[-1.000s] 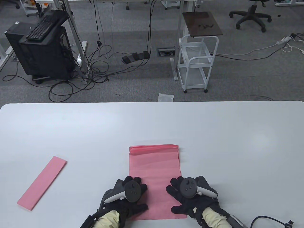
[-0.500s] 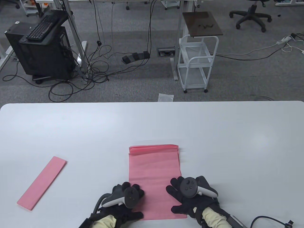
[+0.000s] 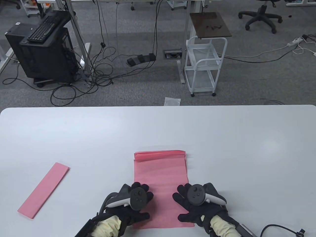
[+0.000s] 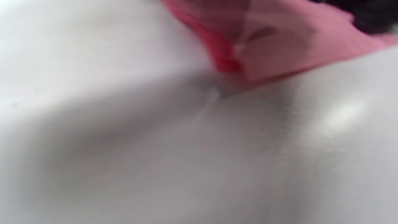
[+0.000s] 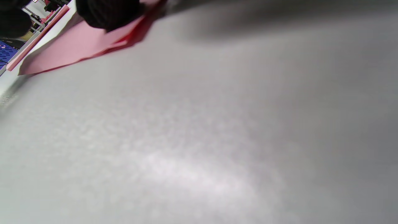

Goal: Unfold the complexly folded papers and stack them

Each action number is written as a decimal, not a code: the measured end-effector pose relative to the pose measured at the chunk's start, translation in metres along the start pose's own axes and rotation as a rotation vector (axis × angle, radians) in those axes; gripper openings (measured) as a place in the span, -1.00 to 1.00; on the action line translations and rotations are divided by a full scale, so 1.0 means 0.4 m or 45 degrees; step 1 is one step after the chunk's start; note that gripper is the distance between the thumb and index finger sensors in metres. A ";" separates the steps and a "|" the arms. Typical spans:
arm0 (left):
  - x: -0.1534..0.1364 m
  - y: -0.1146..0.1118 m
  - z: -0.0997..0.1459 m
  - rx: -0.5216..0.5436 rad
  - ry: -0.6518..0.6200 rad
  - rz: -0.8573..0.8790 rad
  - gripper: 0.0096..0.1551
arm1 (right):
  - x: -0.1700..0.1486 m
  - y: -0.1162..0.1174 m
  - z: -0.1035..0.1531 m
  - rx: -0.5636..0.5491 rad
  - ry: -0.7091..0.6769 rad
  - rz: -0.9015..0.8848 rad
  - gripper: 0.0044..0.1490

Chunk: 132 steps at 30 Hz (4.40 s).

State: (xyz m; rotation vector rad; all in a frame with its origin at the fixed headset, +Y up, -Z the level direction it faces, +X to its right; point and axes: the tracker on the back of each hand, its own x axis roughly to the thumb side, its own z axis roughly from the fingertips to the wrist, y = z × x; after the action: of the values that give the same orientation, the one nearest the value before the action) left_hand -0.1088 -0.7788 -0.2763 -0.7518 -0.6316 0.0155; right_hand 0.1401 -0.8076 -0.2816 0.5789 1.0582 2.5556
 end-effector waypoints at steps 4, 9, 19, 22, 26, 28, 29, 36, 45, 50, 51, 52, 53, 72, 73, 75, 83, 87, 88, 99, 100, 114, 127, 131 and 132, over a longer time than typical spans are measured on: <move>0.027 -0.001 -0.072 -0.056 0.014 -0.159 -0.08 | -0.001 0.000 0.000 0.004 0.000 -0.006 -0.02; -0.080 0.027 -0.088 0.042 0.173 0.049 -0.21 | -0.001 0.001 0.000 0.009 -0.001 -0.010 -0.02; -0.234 0.060 -0.073 0.164 0.406 0.249 -0.34 | -0.001 0.001 -0.001 0.012 0.000 -0.010 -0.02; -0.224 0.072 -0.071 0.154 0.416 0.280 -0.34 | -0.001 0.001 -0.001 0.012 0.002 -0.010 -0.02; -0.158 0.085 -0.065 0.268 0.255 0.211 -0.22 | -0.001 0.001 -0.001 0.014 0.002 -0.011 -0.02; -0.104 0.080 -0.072 0.241 0.095 0.156 -0.21 | -0.001 0.001 -0.001 0.015 0.001 -0.012 -0.02; -0.074 0.074 -0.079 0.177 0.028 0.116 -0.22 | -0.001 0.001 -0.001 0.017 0.001 -0.012 -0.02; -0.056 0.085 -0.156 0.024 0.092 -0.003 -0.15 | -0.001 0.001 -0.002 0.026 -0.001 -0.016 -0.02; -0.224 0.203 -0.236 0.165 0.390 0.258 -0.19 | -0.002 0.002 -0.002 0.031 0.001 -0.012 -0.01; -0.255 0.207 -0.237 0.204 0.404 0.310 -0.21 | -0.002 0.003 -0.002 0.039 0.002 -0.017 -0.01; -0.255 0.206 -0.238 0.218 0.396 0.313 -0.21 | -0.002 0.003 -0.002 0.039 0.002 -0.017 -0.01; -0.257 0.202 -0.239 0.207 0.383 0.337 -0.21 | -0.002 0.003 -0.002 0.040 0.001 -0.018 -0.02; -0.255 0.204 -0.238 0.217 0.375 0.361 -0.21 | -0.002 0.003 -0.002 0.040 0.000 -0.019 -0.02; -0.426 0.178 0.070 0.425 0.681 0.311 -0.13 | 0.057 -0.096 0.093 -0.382 -0.101 -0.097 -0.18; -0.448 0.167 0.096 0.427 0.723 0.321 -0.13 | 0.059 -0.097 0.101 -0.399 -0.098 -0.099 -0.18; -0.494 0.143 0.149 0.444 0.809 0.356 -0.11 | 0.061 -0.097 0.116 -0.419 -0.088 -0.092 -0.18; -0.658 0.026 0.320 0.480 1.167 0.595 -0.05 | 0.061 -0.085 0.136 -0.441 -0.050 -0.096 -0.18; -0.703 -0.016 0.365 0.459 1.266 0.628 -0.02 | 0.064 -0.082 0.136 -0.451 -0.047 -0.099 -0.18; -0.714 -0.027 0.372 0.442 1.286 0.617 -0.02 | 0.063 -0.082 0.137 -0.454 -0.045 -0.102 -0.18; -0.769 -0.089 0.389 0.376 1.300 0.770 0.05 | 0.046 -0.079 0.134 -0.464 -0.018 -0.136 -0.18; -0.771 -0.090 0.391 0.365 1.300 0.770 0.04 | 0.045 -0.077 0.131 -0.460 -0.016 -0.144 -0.18; -0.765 -0.076 0.387 0.406 1.331 0.675 -0.12 | 0.037 -0.064 0.116 -0.416 -0.016 -0.192 -0.18; -0.740 -0.036 0.395 0.676 1.444 0.431 -0.29 | 0.038 -0.069 0.112 -0.413 -0.030 -0.245 -0.19; -0.709 0.002 0.392 0.789 1.279 0.497 -0.29 | 0.038 -0.072 0.109 -0.418 -0.038 -0.255 -0.18; -0.695 0.018 0.389 0.816 1.206 0.524 -0.29 | 0.038 -0.074 0.108 -0.419 -0.040 -0.260 -0.18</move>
State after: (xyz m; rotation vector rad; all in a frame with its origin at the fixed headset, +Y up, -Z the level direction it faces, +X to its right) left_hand -0.4183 -0.7396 -0.3415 -0.1873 0.4361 0.2167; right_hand 0.1514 -0.7552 -0.2712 0.3992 0.6290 2.4558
